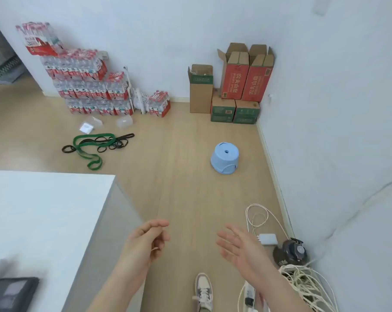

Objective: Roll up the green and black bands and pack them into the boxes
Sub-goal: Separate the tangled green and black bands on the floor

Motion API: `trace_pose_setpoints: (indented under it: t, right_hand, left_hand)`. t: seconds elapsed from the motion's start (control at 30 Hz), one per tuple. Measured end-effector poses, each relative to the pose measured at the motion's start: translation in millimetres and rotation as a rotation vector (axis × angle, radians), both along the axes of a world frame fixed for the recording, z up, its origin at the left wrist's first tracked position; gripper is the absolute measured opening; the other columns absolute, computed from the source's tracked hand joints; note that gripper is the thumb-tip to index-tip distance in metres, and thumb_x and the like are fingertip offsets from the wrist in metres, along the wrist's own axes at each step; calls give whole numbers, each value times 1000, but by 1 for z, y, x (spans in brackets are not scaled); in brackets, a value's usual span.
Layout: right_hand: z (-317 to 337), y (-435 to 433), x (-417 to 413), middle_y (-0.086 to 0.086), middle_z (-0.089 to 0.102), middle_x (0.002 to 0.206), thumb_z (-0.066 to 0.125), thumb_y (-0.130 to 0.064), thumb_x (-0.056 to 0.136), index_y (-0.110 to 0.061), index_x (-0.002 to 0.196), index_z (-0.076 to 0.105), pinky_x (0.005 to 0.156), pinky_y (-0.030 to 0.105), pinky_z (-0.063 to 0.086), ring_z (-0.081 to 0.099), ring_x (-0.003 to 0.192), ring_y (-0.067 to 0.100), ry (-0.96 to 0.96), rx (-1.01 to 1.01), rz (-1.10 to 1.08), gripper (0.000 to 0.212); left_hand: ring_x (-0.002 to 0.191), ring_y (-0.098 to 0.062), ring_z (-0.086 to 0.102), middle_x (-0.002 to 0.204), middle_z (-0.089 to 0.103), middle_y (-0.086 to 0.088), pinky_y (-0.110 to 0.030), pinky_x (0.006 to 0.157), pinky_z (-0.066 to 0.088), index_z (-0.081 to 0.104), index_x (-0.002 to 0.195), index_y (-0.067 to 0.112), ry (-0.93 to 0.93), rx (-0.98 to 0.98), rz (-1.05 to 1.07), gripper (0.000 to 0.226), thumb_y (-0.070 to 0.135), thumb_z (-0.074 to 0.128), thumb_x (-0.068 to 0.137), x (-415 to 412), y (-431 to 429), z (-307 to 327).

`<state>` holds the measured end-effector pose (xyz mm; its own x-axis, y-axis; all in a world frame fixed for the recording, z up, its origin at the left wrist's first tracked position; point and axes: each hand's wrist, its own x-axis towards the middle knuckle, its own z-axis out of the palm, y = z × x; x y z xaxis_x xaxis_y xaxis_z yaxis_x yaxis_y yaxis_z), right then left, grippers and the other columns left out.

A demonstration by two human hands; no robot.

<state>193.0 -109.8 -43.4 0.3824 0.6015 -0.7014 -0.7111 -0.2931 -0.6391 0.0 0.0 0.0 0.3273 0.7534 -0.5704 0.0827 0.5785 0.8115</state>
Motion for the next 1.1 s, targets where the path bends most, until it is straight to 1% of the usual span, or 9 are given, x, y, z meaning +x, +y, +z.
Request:
trace_pose_setpoints:
  t: [0.1,0.23,0.4,0.47,0.53,0.67,0.9,1.03,1.1]
  right_hand:
    - [-16,52,30,13,69,107,57,-16,94,-11,111,63,78,36,51,65,94,25,-156,-14,100,18]
    - [-33,144,91,0,65,116,58,-17,93,-27,107,62,85,22,46,59,100,7,-755,-105,576,19]
    - [-27,270,164,-4,53,134,50,-22,93,-26,138,44,93,22,38,51,120,11,-1240,-112,1060,46]
    - [-22,320,184,-5,52,135,47,-22,94,-26,139,42,91,22,37,51,121,12,-1323,-90,1138,45]
    - [-20,370,197,-6,51,137,47,-22,94,-25,139,43,92,22,36,48,123,11,-1388,-62,1191,45]
    - [-29,475,206,-5,48,140,49,-23,94,-24,139,43,103,25,33,42,130,13,-1359,-2,1310,46]
    - [-52,648,197,-13,61,87,58,-9,89,-29,106,59,72,14,42,58,80,1,-1063,32,1325,26]
    - [-50,732,208,-7,63,96,58,-10,90,-27,115,58,86,22,46,61,89,8,-1046,32,1380,30]
    - [-46,777,216,-3,61,106,56,-13,91,-32,127,49,78,17,44,60,89,7,-1035,47,1382,42]
  left_hand:
    - [67,-15,51,77,66,-3,-27,63,39,68,97,10,144,122,-30,23,-3,50,89,25,59,-13]
    - [74,-14,56,83,67,0,-23,64,42,68,90,15,290,262,-72,30,-5,46,88,75,143,-25]
    - [104,-7,53,108,58,17,-20,80,39,63,105,29,881,637,-443,31,10,44,88,114,237,-52]
    - [97,-9,58,101,61,14,-17,76,40,65,103,25,859,578,-398,30,8,46,88,124,272,-60]
    - [77,-12,60,87,66,5,-14,63,42,68,91,17,629,351,-123,29,0,45,86,134,308,-67]
    - [62,-13,55,76,64,-5,-22,57,42,65,88,7,310,-17,373,30,-7,39,88,147,382,-82]
    - [62,-13,53,78,63,-4,-22,58,39,64,91,9,262,-115,501,28,-4,39,90,146,517,-111]
    - [57,-13,49,76,62,-4,-22,56,38,65,92,8,264,-117,575,27,-3,40,90,149,580,-110]
    - [52,-12,43,74,59,-3,-21,53,34,65,91,9,283,-117,607,27,-2,40,90,151,615,-111]
